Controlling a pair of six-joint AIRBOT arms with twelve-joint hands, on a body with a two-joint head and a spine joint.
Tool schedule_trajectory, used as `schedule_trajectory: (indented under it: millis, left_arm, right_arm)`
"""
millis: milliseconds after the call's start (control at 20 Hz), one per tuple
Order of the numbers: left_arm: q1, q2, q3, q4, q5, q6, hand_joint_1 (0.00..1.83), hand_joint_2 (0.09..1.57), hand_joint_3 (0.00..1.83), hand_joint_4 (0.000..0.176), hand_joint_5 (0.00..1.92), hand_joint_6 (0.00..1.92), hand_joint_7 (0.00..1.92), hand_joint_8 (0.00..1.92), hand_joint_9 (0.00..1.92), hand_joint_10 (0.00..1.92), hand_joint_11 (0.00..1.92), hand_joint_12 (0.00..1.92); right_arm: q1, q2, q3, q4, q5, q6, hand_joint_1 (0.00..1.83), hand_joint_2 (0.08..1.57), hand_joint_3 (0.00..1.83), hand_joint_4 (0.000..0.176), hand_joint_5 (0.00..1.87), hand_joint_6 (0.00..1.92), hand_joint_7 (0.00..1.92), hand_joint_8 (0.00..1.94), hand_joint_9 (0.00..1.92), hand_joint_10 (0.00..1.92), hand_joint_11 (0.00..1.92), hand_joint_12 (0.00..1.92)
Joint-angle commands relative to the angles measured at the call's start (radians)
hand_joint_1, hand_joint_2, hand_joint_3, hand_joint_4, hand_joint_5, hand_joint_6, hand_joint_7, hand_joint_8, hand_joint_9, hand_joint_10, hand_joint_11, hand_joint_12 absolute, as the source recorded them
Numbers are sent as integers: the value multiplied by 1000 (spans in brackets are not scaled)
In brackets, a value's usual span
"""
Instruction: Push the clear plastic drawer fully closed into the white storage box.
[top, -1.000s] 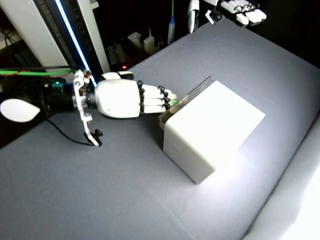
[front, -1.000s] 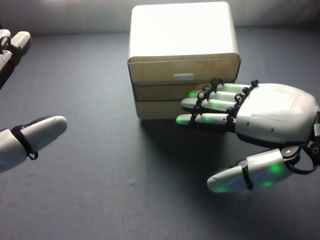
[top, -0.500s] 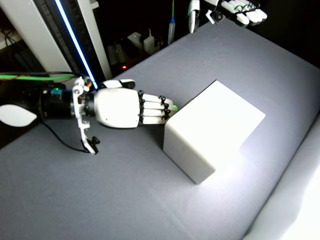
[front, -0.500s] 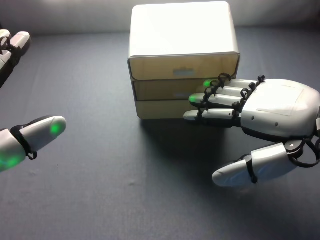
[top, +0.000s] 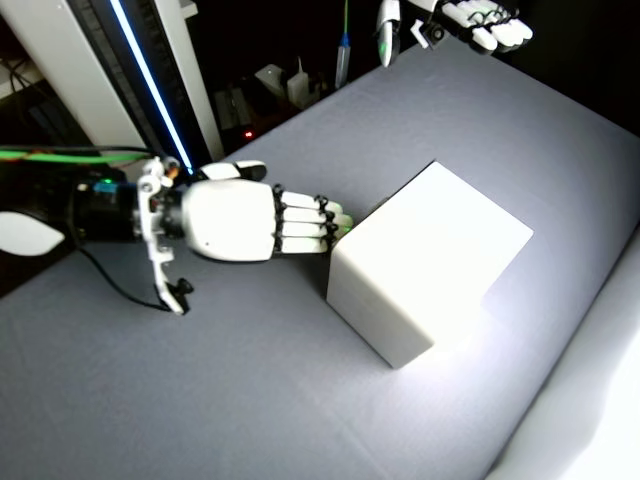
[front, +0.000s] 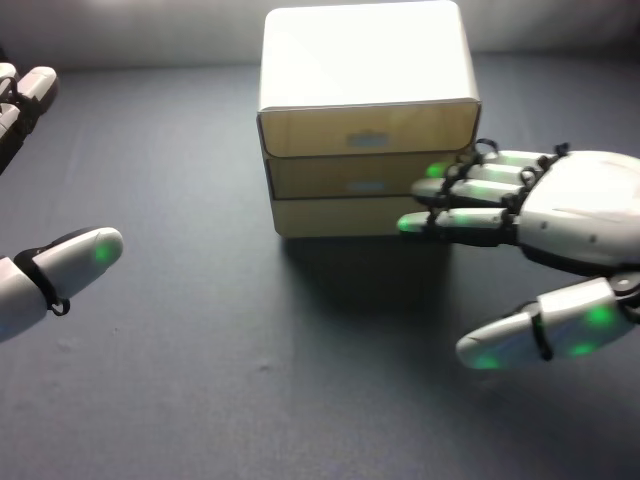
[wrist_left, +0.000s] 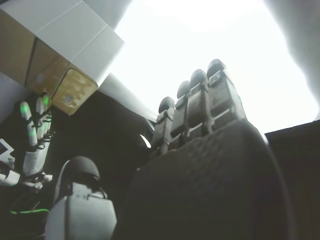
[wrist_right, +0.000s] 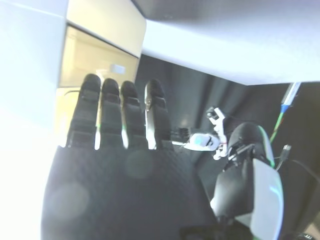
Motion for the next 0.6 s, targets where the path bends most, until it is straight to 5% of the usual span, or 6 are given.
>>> schedule_trajectory:
  millis: [0,250,350,400,450,550]
  left_arm:
    - [-3,1,4,14,-124,-6,0,1095,16,90,0,0,0,0,0,0,0,0]
    - [-1,1,3,12,-124,-7,0,1092,10,104,0,0,0,0,0,0,0,0]
    - [1,1,2,11,-124,-7,0,1099,13,109,0,0,0,0,0,0,0,0]
    - [2,1,2,10,-124,-7,0,1104,14,104,0,0,0,0,0,0,0,0]
    - [3,1,1,9,-124,-7,0,1117,20,84,0,0,0,0,0,0,0,0]
    - [6,1,1,7,-124,-7,0,1122,21,93,0,0,0,0,0,0,0,0]
  right_arm:
    - [7,24,-3,70,193,-4,0,998,0,34,189,4,18,2,0,0,6,3]
    - [-49,128,-69,100,285,-2,0,1064,0,17,215,5,145,7,51,5,2,250]
    - [-68,167,-93,116,329,-2,0,1056,0,84,182,6,81,7,11,0,0,140]
    - [-76,182,-101,127,351,-2,0,1098,6,63,148,2,57,3,1,0,0,27]
    - [-84,199,-107,135,368,-2,0,1102,7,77,145,3,63,5,0,0,26,17]
    - [-95,215,-112,150,389,-2,0,1066,0,112,159,6,67,4,0,0,38,20]
